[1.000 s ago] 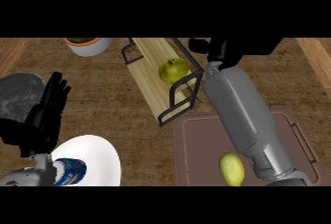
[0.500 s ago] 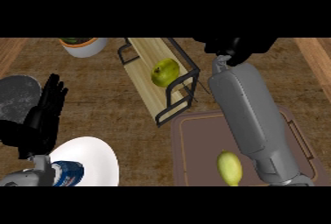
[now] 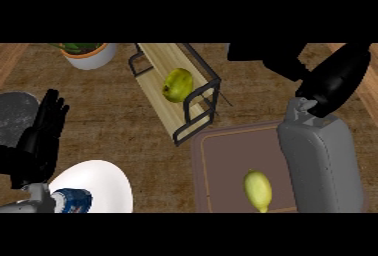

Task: Pick the pear from the tray and place it in the tiered shelf

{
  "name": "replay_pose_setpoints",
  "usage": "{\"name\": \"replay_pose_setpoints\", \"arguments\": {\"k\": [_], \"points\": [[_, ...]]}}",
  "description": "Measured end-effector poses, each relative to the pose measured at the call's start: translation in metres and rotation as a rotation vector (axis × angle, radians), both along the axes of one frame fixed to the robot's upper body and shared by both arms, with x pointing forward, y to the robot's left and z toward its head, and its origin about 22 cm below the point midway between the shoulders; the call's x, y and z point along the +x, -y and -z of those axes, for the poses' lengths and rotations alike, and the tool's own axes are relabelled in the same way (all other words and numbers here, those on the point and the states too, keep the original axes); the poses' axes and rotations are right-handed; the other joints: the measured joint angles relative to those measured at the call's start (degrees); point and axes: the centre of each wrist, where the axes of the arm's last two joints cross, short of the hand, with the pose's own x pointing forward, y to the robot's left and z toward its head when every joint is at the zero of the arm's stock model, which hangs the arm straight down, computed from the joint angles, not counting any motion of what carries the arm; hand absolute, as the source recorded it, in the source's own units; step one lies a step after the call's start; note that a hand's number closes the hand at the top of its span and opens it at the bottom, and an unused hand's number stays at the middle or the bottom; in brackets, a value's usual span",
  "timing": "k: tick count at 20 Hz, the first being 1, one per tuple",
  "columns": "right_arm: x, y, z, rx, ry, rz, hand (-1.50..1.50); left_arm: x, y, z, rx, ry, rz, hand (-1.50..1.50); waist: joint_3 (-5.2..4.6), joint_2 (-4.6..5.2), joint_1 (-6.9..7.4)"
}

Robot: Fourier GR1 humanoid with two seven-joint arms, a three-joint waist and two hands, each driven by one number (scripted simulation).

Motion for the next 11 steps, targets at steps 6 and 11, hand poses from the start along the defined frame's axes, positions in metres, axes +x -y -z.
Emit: {"name": "replay_pose_setpoints", "arguments": {"k": [6, 11], "points": [[-0.076, 0.029, -0.001, 0.041, 0.037, -0.002, -1.5, 0.002, 0.005, 0.0, -0.001, 0.002, -0.002, 0.0, 0.02, 0.2, 0.12], [-0.133, 0.051, -0.006, 0.048, 0.049, -0.019, -1.5, 0.004, 0.008, 0.0, -0.003, 0.004, 0.009, 0.0, 0.01, 0.48, 0.81]]}}
